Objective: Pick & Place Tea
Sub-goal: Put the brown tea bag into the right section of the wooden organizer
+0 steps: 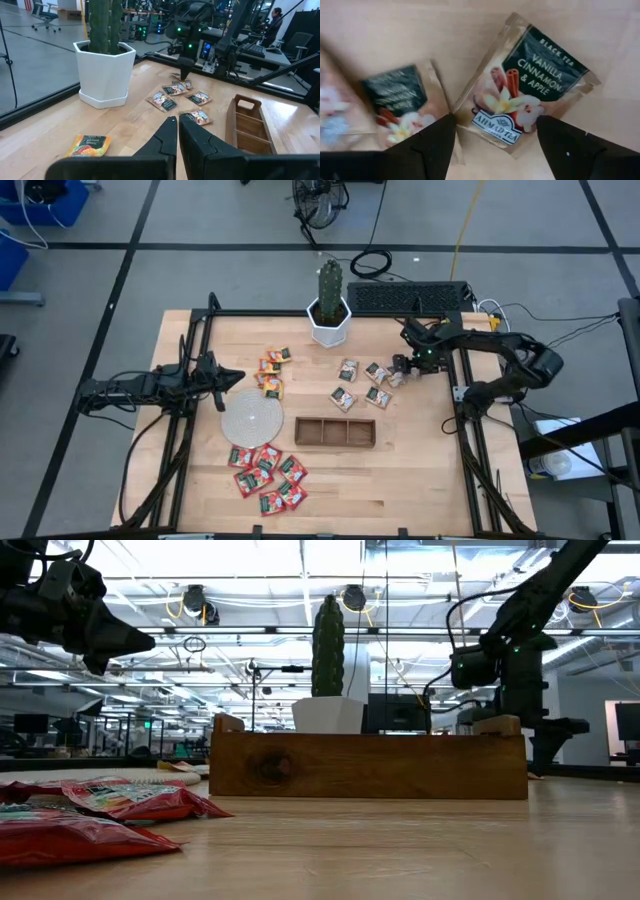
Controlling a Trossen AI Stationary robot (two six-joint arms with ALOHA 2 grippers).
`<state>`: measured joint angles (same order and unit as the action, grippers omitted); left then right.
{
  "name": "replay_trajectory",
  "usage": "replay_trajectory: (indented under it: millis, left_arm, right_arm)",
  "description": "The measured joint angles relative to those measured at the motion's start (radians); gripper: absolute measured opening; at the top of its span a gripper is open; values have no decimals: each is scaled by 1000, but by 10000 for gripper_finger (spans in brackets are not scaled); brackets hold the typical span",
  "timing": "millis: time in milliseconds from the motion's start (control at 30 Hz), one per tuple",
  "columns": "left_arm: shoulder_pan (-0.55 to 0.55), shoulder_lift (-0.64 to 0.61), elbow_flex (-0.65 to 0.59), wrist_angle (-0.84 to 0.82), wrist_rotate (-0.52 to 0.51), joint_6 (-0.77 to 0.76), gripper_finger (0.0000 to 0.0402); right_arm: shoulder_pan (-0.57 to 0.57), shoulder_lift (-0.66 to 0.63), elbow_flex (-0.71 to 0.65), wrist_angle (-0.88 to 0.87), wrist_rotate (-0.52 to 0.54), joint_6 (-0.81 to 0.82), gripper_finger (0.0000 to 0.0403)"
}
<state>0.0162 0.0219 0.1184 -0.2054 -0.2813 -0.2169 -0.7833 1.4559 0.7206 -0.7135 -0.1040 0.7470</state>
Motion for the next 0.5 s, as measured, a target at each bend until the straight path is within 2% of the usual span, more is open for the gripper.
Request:
replay_trajectory:
  millis: [133,267,367,500]
  left_arm:
    - [0,0,0,0,0,0,21]
    - [0,0,0,0,0,0,21]
    - [0,0,0,0,0,0,21]
    - [0,0,0,0,0,0,21]
  right_arm:
    - [0,78,-1,-35,-5,-9,260]
    - [0,103,-2,-55,0,-27,247]
    - [9,102,-3,-55,7,-29,219]
    - [40,100,-4,-39,47,-33,158]
